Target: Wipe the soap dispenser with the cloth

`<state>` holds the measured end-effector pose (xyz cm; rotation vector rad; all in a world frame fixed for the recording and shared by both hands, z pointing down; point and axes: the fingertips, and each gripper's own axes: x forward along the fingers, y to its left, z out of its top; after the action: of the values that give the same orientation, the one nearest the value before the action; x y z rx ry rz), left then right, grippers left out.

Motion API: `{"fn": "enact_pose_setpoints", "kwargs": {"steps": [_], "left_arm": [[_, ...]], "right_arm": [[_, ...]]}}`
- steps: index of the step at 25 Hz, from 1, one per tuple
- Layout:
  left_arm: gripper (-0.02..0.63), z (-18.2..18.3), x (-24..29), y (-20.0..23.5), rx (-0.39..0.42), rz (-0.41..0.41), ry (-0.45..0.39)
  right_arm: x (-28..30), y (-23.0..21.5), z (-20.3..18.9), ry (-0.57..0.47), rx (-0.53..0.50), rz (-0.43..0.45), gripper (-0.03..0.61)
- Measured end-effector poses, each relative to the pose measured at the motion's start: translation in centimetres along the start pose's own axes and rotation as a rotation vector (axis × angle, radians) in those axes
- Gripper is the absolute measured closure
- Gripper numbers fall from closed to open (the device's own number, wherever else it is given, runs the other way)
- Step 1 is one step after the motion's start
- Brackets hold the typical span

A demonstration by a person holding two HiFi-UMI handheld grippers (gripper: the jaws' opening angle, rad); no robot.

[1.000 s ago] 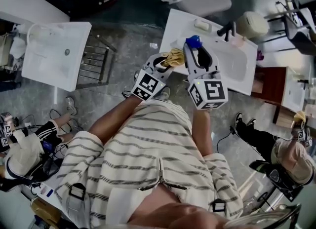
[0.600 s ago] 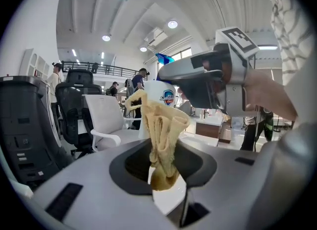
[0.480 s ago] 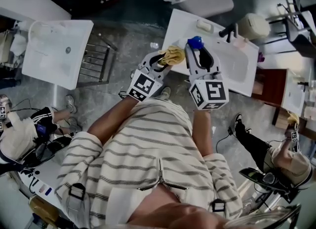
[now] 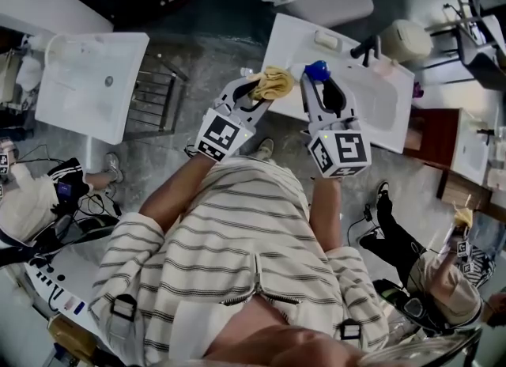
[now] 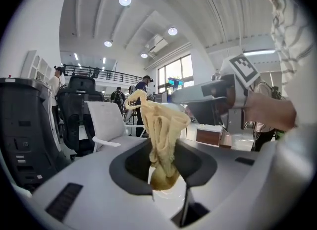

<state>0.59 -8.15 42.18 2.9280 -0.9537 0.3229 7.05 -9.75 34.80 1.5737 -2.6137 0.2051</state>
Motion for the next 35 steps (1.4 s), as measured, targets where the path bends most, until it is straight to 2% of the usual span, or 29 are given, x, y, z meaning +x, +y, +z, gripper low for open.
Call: {"fn": "enact_pose_setpoints", "kwargs": {"steps": [9,17,27,35], "left_arm": [[0.499,1.3,0.0,0.5,0.039,-0.082,-0.029],[0.499,1.7,0.2,0.3,-0.055,-0.192,-0.061],[0.499,2.0,0.5,1.1,0.016,-0.310,-0.030],[0.500,1.9,1.7,0.3,0.026,-0.416,-0.018]], "right_arm": [[-0.8,0.0,-0.3,-0.001,-0.021,0.054,0.454],[-2.2,0.8,-0.5,-0.006,-0.065,0.130,0.454],[-1.9,1.7,-0.3,0.010,-0.065,0.180,0.454],[-2.3,2.3,-0.6,0.004,-0.071,0.216,0.454]]}}
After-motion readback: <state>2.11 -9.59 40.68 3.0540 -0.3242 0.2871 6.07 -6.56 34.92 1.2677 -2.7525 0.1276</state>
